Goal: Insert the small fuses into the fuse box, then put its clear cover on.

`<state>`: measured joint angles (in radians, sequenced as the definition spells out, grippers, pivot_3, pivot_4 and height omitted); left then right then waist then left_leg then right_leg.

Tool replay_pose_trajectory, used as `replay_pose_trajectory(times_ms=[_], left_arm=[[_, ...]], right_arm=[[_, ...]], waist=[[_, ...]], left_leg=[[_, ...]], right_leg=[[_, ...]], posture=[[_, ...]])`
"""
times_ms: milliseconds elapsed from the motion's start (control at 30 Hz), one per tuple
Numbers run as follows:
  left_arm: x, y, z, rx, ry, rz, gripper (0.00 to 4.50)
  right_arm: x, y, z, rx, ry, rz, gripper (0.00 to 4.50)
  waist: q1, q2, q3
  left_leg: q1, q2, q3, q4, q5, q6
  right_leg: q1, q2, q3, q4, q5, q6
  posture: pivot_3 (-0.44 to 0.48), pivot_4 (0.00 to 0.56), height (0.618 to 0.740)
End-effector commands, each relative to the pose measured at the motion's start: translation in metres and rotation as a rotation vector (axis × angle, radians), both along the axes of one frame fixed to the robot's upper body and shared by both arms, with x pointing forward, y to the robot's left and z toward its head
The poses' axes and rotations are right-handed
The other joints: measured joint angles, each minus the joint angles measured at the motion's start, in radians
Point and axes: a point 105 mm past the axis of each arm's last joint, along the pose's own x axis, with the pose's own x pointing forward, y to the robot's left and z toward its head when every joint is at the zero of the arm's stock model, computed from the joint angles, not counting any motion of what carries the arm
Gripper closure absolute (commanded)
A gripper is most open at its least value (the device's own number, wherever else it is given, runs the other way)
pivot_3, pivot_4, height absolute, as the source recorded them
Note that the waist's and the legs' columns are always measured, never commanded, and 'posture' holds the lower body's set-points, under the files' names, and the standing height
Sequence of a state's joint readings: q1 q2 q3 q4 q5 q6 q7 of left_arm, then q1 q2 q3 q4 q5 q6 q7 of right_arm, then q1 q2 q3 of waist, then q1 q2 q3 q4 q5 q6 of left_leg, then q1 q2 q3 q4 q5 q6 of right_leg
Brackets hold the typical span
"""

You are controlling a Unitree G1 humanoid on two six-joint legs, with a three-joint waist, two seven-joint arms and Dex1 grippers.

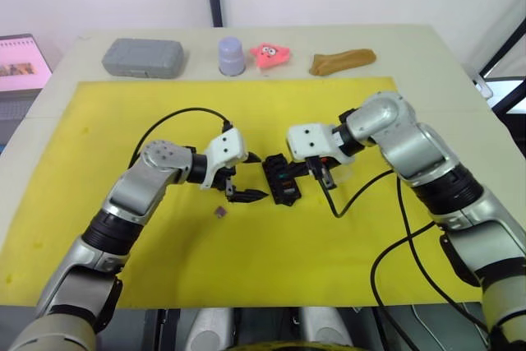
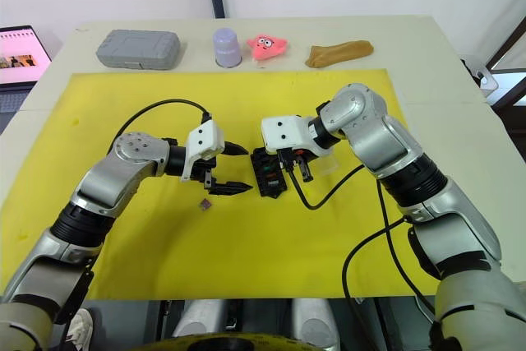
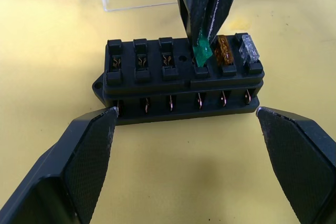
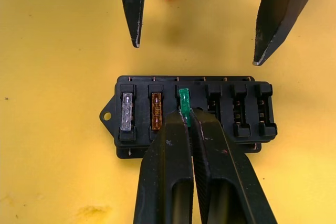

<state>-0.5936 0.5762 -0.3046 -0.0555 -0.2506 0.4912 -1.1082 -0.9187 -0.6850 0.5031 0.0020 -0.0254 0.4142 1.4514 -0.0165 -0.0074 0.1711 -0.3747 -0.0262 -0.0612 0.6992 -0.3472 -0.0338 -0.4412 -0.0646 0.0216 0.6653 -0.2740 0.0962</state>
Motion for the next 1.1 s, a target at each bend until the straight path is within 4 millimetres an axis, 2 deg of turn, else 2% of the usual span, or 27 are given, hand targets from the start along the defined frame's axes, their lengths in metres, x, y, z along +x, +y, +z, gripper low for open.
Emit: replay_pose_trajectory(times_ms=[33, 400, 567, 867, 1100], left_arm=[[-0.001, -0.002, 0.012, -0.032, -0.046, -0.012, 0.04], [-0.001, -0.002, 0.013, -0.032, -0.051, -0.007, 0.04], [-0.001, -0.002, 0.013, -0.035, -0.052, -0.004, 0.04], [-0.001, -0.002, 0.013, -0.038, -0.059, 0.000, 0.04], [-0.001, -0.002, 0.013, -0.036, -0.064, -0.004, 0.04]], right_arm=[[-0.001, -0.001, -0.009, -0.050, 0.016, 0.016, 4.50], [0.010, 0.001, -0.021, -0.141, 0.006, 0.012, 4.50], [0.008, 0.002, -0.025, -0.158, 0.033, 0.020, 4.50], [-0.003, 0.010, -0.018, -0.158, 0.001, 0.094, 4.50], [-0.003, 0.013, -0.013, -0.168, -0.046, 0.117, 4.50]], waist=[[0.000, 0.000, 0.000], [-0.005, 0.000, -0.001], [-0.004, 0.000, -0.002], [-0.004, 0.000, -0.002], [-0.004, 0.000, -0.002]], left_leg=[[0.000, 0.000, 0.000, 0.000, 0.000, 0.000], [0.002, 0.000, 0.000, 0.000, 0.000, 0.000], [0.003, 0.000, 0.000, 0.000, 0.000, -0.001], [0.003, 0.000, 0.000, 0.000, 0.000, -0.001], [0.003, 0.000, 0.000, 0.000, 0.000, -0.001]], right_leg=[[0.000, 0.000, 0.000, 0.000, 0.000, 0.000], [0.002, 0.001, 0.000, 0.000, 0.000, 0.000], [0.003, 0.001, 0.000, 0.001, 0.000, 0.000], [0.003, 0.001, 0.000, 0.001, 0.000, 0.000], [0.003, 0.001, 0.000, 0.001, 0.000, 0.000]], posture=[[0.000, 0.150, 0.740], [0.000, 0.150, 0.740], [0.000, 0.150, 0.740], [0.000, 0.150, 0.740], [0.000, 0.150, 0.740]])
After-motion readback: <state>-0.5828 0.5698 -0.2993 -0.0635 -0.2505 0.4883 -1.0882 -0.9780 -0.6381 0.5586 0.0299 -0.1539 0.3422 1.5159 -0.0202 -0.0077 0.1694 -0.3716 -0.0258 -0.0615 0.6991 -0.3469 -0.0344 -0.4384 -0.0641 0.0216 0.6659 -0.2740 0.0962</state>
